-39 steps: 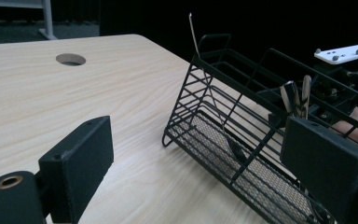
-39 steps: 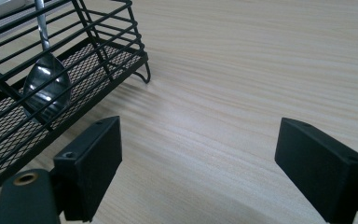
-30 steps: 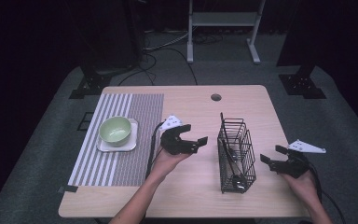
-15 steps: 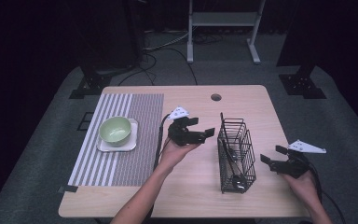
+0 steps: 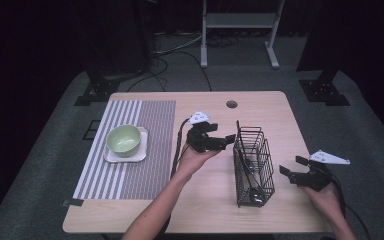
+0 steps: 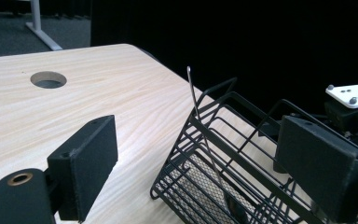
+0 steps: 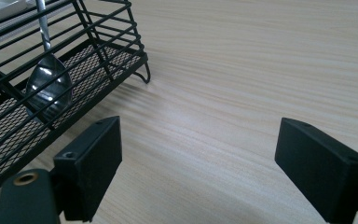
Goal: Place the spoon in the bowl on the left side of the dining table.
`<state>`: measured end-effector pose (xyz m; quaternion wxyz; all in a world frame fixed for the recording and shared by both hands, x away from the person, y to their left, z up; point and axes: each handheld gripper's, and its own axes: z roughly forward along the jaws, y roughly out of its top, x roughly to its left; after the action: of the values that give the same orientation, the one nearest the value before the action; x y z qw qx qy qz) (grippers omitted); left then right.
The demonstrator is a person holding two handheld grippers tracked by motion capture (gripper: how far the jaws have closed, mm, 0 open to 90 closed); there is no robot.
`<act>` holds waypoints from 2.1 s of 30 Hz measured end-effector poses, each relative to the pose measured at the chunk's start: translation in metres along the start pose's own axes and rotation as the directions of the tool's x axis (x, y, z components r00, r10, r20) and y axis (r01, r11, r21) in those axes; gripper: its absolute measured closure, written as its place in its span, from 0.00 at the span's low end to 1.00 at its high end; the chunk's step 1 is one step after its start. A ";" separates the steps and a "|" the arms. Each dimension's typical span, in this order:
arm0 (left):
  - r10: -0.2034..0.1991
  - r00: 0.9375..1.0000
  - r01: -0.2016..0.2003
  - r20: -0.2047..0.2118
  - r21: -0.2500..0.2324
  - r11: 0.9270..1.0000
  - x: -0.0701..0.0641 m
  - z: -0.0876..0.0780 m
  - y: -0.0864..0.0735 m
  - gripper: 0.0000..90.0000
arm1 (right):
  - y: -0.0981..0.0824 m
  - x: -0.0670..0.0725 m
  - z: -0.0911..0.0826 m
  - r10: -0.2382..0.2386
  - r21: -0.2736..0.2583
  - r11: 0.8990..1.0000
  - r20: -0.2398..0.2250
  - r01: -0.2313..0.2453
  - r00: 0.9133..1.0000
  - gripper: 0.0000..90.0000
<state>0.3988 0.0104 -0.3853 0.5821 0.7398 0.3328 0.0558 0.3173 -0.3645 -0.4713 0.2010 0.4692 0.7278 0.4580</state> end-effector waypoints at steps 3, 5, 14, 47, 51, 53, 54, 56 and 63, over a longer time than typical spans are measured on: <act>-0.001 1.000 0.001 0.001 0.000 1.000 0.001 0.002 0.001 0.13 | 0.000 0.000 0.000 0.000 0.001 1.000 0.000 0.000 1.000 0.15; -0.006 1.000 0.006 -0.003 0.000 1.000 0.001 0.005 0.002 0.13 | 0.000 0.000 0.000 0.001 0.001 1.000 -0.001 -0.001 1.000 0.15; -0.019 1.000 0.019 0.006 0.013 1.000 0.001 0.014 0.006 0.13 | 0.000 0.000 0.000 -0.007 0.005 1.000 0.001 0.007 1.000 0.15; -0.077 0.997 0.077 0.005 0.020 0.997 0.005 0.038 0.014 0.56 | 0.000 0.001 -0.001 -0.015 0.002 1.000 0.006 0.015 1.000 0.15; -0.073 0.997 0.073 0.003 0.023 0.997 0.005 0.038 0.013 0.66 | 0.000 0.001 -0.002 -0.016 0.002 1.000 0.007 0.016 1.000 0.15; -0.067 0.998 0.067 0.006 0.018 0.998 0.006 0.038 0.014 0.72 | 0.000 0.001 -0.002 -0.015 0.001 1.000 0.007 0.015 1.000 0.15; -0.064 0.998 0.064 0.007 0.016 0.998 0.006 0.038 0.014 0.74 | 0.000 0.001 -0.002 -0.015 0.002 1.000 0.007 0.015 1.000 0.15; -0.060 0.998 0.060 0.010 0.013 0.998 0.006 0.038 0.014 0.78 | 0.000 0.001 -0.002 -0.016 0.003 1.000 0.006 0.016 1.000 0.15; -0.035 0.999 0.035 0.020 0.003 0.999 0.003 0.037 0.015 0.93 | 0.000 0.001 -0.002 -0.017 0.004 1.000 0.004 0.017 1.000 0.15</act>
<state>0.4250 -0.0194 -0.3846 0.5853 0.7351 0.3401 0.0378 0.3150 -0.3644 -0.4706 0.2055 0.4641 0.7323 0.4539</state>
